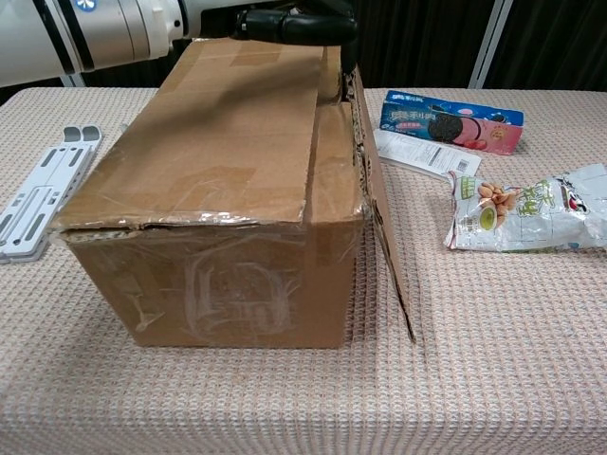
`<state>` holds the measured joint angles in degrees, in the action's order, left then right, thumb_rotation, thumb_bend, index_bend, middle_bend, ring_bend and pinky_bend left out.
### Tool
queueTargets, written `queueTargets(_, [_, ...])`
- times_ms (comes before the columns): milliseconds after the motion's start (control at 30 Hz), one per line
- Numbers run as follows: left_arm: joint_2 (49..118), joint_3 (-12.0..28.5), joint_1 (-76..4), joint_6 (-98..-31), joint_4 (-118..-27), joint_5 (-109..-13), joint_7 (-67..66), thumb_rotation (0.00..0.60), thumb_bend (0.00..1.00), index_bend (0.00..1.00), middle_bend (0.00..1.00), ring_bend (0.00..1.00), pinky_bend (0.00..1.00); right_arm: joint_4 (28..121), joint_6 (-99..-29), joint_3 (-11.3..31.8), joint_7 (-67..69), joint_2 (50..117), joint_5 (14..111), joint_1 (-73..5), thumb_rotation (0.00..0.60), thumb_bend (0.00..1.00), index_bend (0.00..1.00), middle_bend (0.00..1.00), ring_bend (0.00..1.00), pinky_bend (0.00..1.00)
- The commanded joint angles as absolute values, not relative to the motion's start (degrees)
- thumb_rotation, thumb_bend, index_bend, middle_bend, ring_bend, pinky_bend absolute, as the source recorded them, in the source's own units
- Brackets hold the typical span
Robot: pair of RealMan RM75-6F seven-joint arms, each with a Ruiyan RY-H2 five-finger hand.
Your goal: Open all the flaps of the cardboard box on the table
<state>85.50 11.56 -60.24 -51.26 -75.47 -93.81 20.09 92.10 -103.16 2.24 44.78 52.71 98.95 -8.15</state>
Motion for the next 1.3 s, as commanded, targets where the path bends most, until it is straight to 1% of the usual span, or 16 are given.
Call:
queueTargets(33, [85.98, 10.84, -60.42, -52.30, -74.43, -94.22, 19.35, 0.054, 0.00, 0.43, 0.33, 0.10, 0.18, 92.08, -103.09, 2.38, 44.93, 52.72, 98.83, -8.04, 0.600, 0.53, 0.00, 0.00, 0.00, 0.00])
queueTargets(233, [86.00, 9.67, -60.73, -52.96, -74.01, -94.40, 17.80, 0.047, 0.00, 0.43, 0.33, 0.10, 0.18, 91.72, -102.72, 2.52, 45.43, 52.92, 98.83, -7.83, 0.600, 0.53, 0.00, 0.00, 0.00, 0.00])
queueTargets(367, [86.05, 8.35, -60.84, -53.60, -72.97, -95.41, 15.13, 0.046, 0.00, 0.45, 0.35, 0.10, 0.18, 91.55, -102.46, 2.69, 45.71, 53.13, 98.82, -7.81, 0.600, 0.53, 0.00, 0.00, 0.00, 0.00])
queueTargets(567, [85.52, 7.73, -60.96, -54.40, -72.98, -95.53, 13.87, 0.044, 0.00, 0.48, 0.37, 0.10, 0.18, 91.80, -102.11, 3.74, 43.65, 53.38, 97.71, -7.84, 0.600, 0.53, 0.00, 0.00, 0.00, 0.00])
queueTargets(800, [84.08, 7.18, -61.23, -53.60, -74.38, -94.66, 12.54, 0.021, 0.00, 0.57, 0.44, 0.10, 0.18, 91.54, -102.01, 4.00, 45.85, 53.59, 97.86, -7.84, 0.600, 0.51, 0.00, 0.00, 0.00, 0.00])
queueTargets(933, [83.21, 7.27, -61.18, -54.42, -75.35, -94.67, 11.78, 0.024, 0.00, 0.58, 0.44, 0.10, 0.18, 91.34, -102.15, 4.19, 46.06, 53.67, 97.64, -7.61, 0.600, 0.51, 0.00, 0.00, 0.00, 0.00])
queueTargets(1067, [81.31, 7.66, -61.25, -55.12, -77.06, -94.77, 10.67, 0.023, 0.00, 0.58, 0.45, 0.10, 0.18, 91.35, -102.28, 4.37, 46.10, 53.59, 97.51, -7.40, 0.600, 0.51, 0.00, 0.00, 0.00, 0.00])
queueTargets(1300, [75.59, 8.06, -61.06, -54.56, -81.93, -93.92, 9.23, 0.024, 0.00, 0.60, 0.47, 0.10, 0.18, 91.52, -101.68, 4.55, 46.53, 53.71, 97.63, -7.57, 0.600, 0.51, 0.00, 0.01, 0.00, 0.00])
